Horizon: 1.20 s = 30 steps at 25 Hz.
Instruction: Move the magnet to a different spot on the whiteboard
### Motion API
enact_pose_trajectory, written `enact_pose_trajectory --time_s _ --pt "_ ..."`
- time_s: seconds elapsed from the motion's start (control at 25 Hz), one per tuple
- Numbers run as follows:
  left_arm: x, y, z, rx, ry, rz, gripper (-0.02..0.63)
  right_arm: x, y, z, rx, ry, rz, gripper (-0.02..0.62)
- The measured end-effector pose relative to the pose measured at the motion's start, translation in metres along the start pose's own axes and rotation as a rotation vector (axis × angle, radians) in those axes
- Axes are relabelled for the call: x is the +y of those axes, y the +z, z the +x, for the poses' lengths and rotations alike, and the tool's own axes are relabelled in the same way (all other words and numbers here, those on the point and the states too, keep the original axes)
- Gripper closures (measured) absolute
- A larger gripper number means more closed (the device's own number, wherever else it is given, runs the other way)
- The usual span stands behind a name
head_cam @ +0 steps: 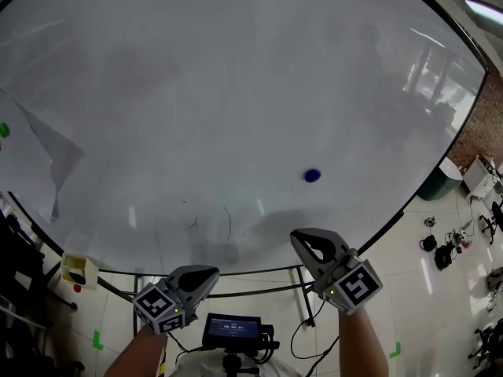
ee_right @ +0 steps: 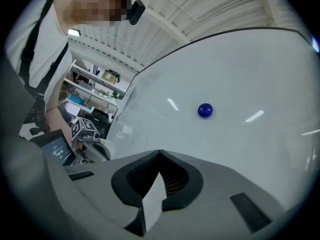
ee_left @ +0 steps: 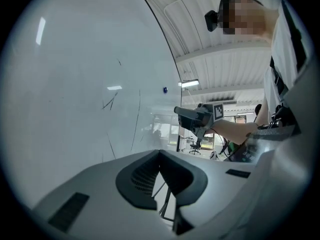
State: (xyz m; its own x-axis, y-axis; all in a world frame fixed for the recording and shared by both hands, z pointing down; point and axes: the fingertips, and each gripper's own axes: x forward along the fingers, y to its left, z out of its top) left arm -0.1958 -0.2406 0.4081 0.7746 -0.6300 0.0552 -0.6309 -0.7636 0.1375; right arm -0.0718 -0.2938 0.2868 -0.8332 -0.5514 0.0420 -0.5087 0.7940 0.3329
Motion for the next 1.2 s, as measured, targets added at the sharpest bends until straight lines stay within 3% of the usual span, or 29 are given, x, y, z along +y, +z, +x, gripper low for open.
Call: enact_pose_trajectory --time_s 0.32,0.6,0.96,1.2 --pt "-0.009 -0.005 0.009 0.010 -0.047 0.005 0.598 -0.020 0.029 0.003 0.103 -0.063 -0.228 0.589" --pt "-0.003 0.001 0.009 -0.011 -0.034 -0.011 0.598 -0.038 0.045 0.002 0.202 -0.141 -0.435 0.571" --pt "-0.006 0.007 0.008 -0.027 -0.038 0.011 0.598 -0.068 0.063 0.010 0.250 -0.279 -0.616 0.457" --pt "-0.014 0.013 0.008 -0.030 -0.055 0.061 0.598 -0.078 0.070 0.020 0.292 -0.337 -0.666 0.392"
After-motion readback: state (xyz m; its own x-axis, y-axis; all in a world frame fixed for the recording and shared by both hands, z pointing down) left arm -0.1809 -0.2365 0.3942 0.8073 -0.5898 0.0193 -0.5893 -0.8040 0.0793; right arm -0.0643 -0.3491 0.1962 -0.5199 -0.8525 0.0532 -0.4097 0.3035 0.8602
